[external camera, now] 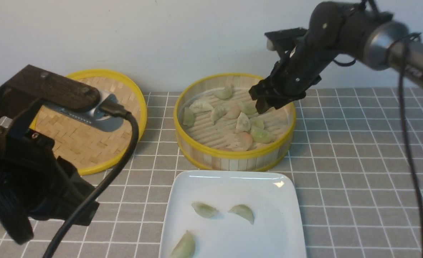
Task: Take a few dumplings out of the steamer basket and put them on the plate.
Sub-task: Use the right arm to grab a dumpling from inside the steamer, then use the right arm to put the dumpling into the plate
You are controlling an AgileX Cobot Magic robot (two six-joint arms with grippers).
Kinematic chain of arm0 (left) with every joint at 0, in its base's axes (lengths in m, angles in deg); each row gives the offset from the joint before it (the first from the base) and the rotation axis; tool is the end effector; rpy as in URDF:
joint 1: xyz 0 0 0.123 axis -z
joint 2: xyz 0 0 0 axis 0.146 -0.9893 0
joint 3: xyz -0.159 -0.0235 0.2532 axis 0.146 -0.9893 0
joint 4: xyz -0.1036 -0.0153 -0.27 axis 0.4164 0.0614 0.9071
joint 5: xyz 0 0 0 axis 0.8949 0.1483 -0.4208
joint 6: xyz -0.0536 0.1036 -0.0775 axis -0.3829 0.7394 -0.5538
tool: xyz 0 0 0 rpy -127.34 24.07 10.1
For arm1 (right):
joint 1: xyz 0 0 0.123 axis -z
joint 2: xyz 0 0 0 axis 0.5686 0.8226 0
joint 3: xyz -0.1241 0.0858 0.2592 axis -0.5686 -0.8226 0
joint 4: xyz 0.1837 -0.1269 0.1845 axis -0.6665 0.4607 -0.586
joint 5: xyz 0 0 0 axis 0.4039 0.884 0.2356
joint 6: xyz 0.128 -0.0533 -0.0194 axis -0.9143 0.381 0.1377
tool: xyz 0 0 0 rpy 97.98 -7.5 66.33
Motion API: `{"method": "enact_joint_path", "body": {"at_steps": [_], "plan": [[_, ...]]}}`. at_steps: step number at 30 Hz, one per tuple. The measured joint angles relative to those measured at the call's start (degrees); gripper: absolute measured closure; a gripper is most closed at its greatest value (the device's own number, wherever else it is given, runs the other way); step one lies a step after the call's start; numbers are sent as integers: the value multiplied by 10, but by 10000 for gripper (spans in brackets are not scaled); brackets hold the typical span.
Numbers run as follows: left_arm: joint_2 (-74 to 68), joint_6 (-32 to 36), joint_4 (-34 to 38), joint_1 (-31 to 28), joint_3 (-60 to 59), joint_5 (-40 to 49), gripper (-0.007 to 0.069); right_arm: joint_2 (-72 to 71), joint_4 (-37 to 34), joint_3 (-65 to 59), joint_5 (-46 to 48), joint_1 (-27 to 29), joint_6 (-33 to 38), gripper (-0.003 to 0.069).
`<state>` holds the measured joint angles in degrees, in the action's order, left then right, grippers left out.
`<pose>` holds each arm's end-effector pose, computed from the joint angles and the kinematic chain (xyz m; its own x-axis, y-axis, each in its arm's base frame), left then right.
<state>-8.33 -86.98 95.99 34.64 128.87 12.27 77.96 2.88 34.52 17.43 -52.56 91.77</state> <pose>0.2052 -0.1181 0.3252 -0.7726 0.3610 -0.5222 0.4766 0.8732 -0.1016 0.5224 0.2006 0.1770 -0.8819 -0.3103 -0.3549 -0.3939 0.8987 0.1930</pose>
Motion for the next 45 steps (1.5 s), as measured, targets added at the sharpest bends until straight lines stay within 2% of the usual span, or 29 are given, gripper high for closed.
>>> {"method": "enact_joint_path", "body": {"at_steps": [6, 10, 14, 16, 17, 20, 24, 28, 31, 36, 39, 40, 41, 43, 45], "plan": [[7, 0, 0, 0, -8, 24, 629, 63, -15, 48, 3, 0, -9, 303], [7, 0, 0, 0, -8, 31, 629, 79, -29, 54, 2, -1, -11, 322], [7, 0, 0, 0, -8, 31, 629, 87, -36, 59, 8, -1, -13, 420], [7, 0, 0, 0, -8, 31, 629, 88, -33, 66, 18, -1, -13, 506], [7, 0, 0, 0, -8, 31, 629, 89, -32, 67, 22, -1, -13, 514], [7, 0, -1, 0, -8, 31, 629, 92, -24, 100, 72, -2, -21, 517], [7, 0, -1, 0, -8, 29, 629, 88, -15, 156, 82, -2, -39, 517], [7, 0, -1, 0, -8, 29, 629, 53, -15, 158, 85, -2, -63, 517], [8, 0, -1, 0, -8, 29, 629, 12, -21, 126, 85, -3, -65, 517], [15, 0, -2, 0, -8, 30, 629, -122, -28, -32, 84, -22, -56, 517], [17, 0, -2, 0, -8, 27, 629, -211, -38, -189, 84, -71, -47, 517], [17, 0, -2, 0, -8, 27, 629, -215, -39, -189, 84, -75, -47, 517], [17, 0, -2, 0, -8, 21, 629, -238, -47, -255, 79, -107, -47, 517], [17, 0, 0, 0, -8, 11, 629, -244, -51, -308, 48, -144, -53, 517], [17, 0, 0, 0, -8, 10, 629, -242, -50, -338, 19, -160, -55, 517]]}}
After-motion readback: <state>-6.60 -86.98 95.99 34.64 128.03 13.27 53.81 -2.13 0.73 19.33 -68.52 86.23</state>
